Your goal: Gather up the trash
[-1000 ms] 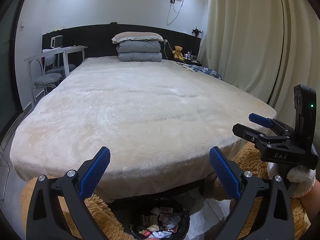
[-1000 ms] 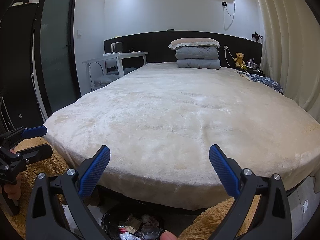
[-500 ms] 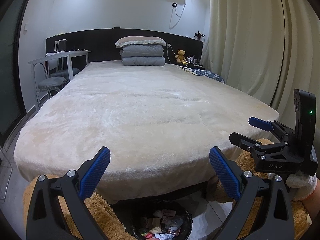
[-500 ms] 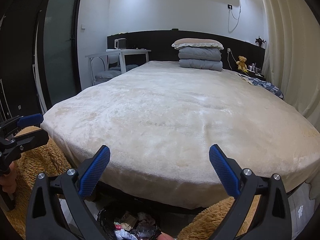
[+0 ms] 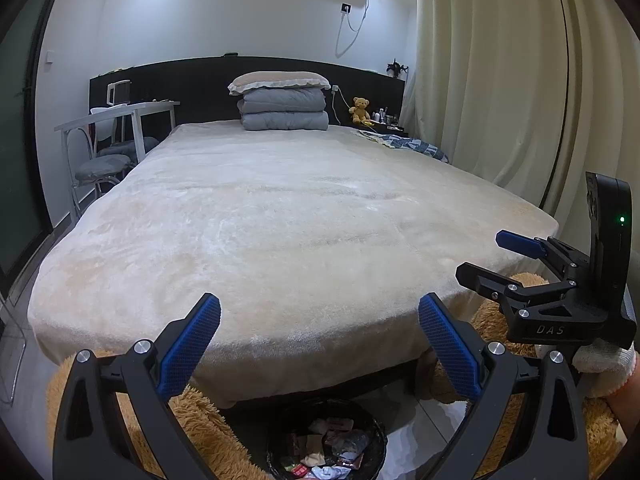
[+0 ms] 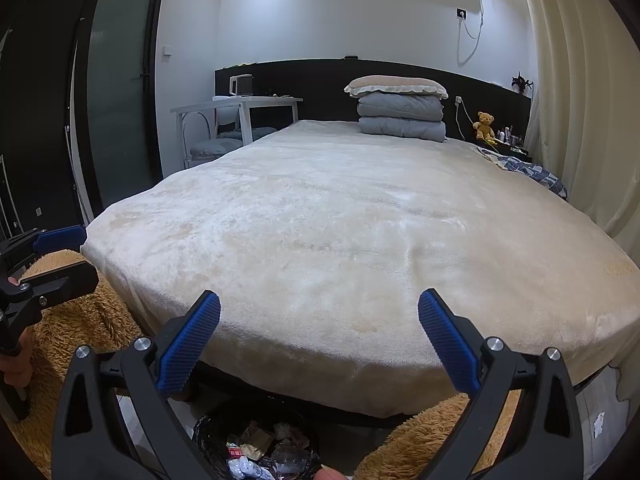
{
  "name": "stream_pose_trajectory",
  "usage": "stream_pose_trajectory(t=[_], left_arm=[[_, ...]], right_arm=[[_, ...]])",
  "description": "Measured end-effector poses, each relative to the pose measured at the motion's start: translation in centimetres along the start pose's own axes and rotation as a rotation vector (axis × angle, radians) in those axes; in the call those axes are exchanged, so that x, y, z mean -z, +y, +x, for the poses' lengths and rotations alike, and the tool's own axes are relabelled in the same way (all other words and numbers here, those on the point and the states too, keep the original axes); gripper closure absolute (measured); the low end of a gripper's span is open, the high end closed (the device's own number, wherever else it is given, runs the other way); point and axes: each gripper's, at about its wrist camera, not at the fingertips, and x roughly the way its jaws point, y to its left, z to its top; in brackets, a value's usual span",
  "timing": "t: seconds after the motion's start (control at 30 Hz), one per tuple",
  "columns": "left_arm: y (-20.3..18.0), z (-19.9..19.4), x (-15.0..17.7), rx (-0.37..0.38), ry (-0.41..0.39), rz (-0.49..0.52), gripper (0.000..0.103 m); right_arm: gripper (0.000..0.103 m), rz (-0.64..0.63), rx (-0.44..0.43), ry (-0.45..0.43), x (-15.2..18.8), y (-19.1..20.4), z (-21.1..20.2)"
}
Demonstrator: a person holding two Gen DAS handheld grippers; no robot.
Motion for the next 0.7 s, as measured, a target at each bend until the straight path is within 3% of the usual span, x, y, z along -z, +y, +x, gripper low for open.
stream_pose_trajectory(t=[0.7], left_arm=[[-0.05, 0.12, 0.09, -0.001, 0.003, 0.008, 0.007]], right_arm=[[0.005, -0.003, 0.0, 0.003, 0.11, 0.08, 0.07]])
